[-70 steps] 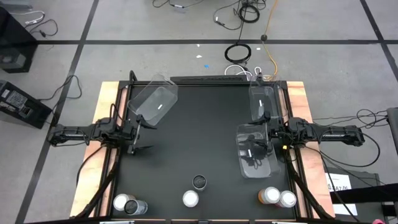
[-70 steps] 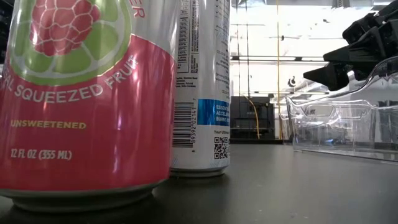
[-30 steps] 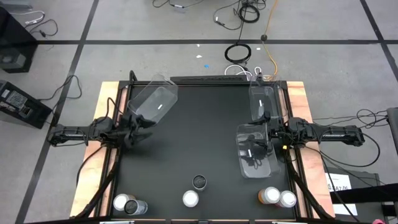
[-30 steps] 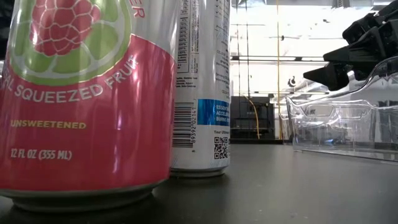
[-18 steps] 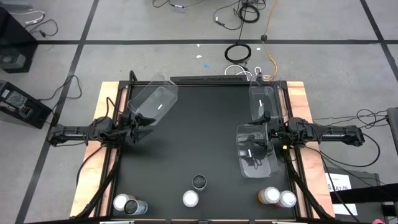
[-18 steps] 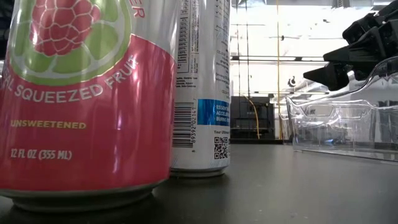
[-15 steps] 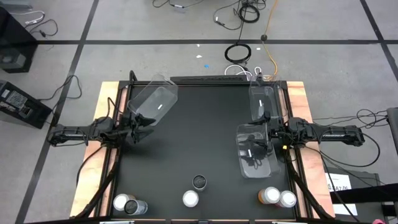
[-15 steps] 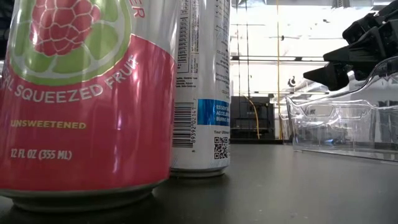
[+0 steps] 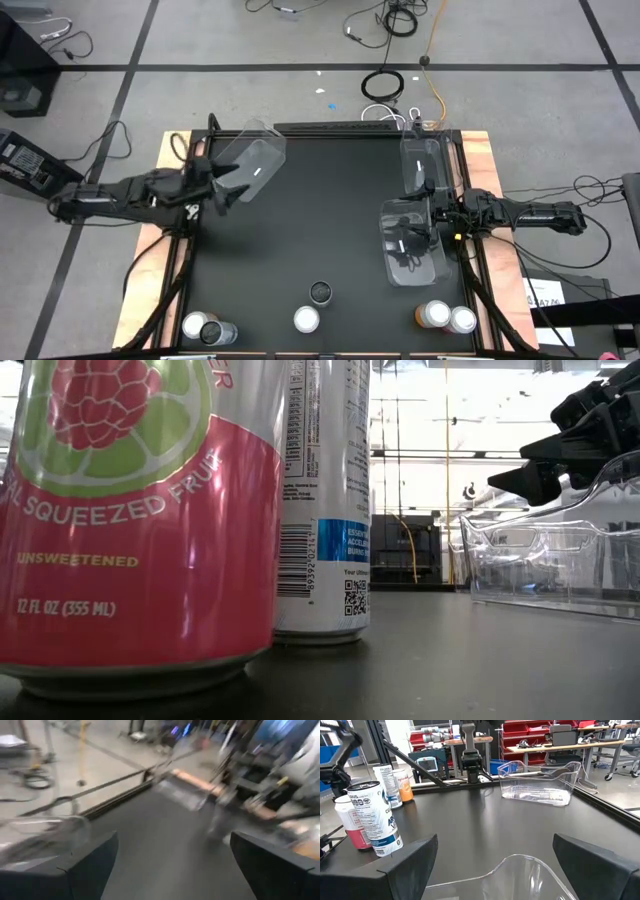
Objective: Sort soda cans
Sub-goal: Move the top left transparent bin to the middle left of the table
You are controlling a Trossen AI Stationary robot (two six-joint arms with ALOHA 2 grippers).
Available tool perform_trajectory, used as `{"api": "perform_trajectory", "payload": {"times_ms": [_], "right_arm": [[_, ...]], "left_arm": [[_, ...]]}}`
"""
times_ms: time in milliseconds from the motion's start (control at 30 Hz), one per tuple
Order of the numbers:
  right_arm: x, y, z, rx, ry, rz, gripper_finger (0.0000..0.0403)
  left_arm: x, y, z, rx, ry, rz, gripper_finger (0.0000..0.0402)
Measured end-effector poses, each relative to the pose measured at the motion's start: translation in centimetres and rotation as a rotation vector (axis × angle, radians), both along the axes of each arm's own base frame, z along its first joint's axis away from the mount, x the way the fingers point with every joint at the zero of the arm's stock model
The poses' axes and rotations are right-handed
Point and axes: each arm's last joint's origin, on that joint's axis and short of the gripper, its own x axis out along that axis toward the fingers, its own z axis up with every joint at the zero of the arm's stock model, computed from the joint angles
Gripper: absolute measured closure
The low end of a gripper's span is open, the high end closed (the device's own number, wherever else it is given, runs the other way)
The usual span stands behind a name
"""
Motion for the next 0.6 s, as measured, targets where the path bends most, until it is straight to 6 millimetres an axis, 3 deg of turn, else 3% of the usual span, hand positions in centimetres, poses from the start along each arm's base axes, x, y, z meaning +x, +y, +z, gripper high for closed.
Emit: {"api": "perform_trajectory", "payload": {"times_ms": [167, 333, 467, 600], "right_arm": [[0.0, 0.0, 0.0, 0.0, 0.001, 0.0, 0.0014], [0.0, 0.0, 0.0, 0.0, 0.0, 0.0, 0.0014], [0.0, 0.0, 0.0, 0.0, 0.0, 0.0, 0.0014], [0.0, 0.0, 0.0, 0.0, 0.0, 0.0, 0.0014]], "left_arm": [[2.8, 1.2, 0.7, 0.025, 0.3, 0.047, 0.0009], [4.7, 4.2, 0.3, 0.009, 0.518, 0.071, 0.0009], [5.3, 6.9, -0.2, -0.072, 0.559, 0.04, 0.0009], [4.5, 10.0, -0.1, -0.1, 0.604, 0.154, 0.0009]]}}
